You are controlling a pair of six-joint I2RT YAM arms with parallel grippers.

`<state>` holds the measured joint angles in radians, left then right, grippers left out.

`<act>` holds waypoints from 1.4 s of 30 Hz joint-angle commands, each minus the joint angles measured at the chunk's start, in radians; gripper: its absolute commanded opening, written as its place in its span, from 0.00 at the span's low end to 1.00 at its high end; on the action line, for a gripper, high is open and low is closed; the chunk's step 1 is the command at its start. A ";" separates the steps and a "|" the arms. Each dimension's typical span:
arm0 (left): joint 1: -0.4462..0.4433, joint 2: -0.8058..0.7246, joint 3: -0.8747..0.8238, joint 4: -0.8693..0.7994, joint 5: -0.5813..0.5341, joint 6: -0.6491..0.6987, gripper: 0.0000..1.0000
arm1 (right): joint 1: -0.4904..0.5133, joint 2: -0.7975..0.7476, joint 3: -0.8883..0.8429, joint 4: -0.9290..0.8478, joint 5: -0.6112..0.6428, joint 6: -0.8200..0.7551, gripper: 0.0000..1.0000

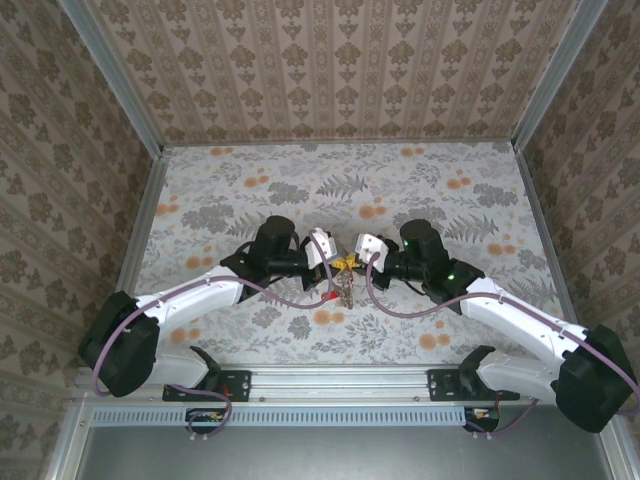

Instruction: Put the keys on the keyring

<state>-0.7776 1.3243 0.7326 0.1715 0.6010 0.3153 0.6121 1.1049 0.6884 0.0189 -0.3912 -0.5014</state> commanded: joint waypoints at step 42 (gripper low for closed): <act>-0.014 -0.004 -0.021 0.126 0.127 -0.009 0.00 | -0.057 -0.058 -0.037 -0.055 0.203 0.070 0.27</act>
<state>-0.7902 1.3312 0.7136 0.2558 0.6796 0.3065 0.5667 1.0897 0.6666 -0.0135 -0.2161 -0.4171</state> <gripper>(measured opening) 0.041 0.266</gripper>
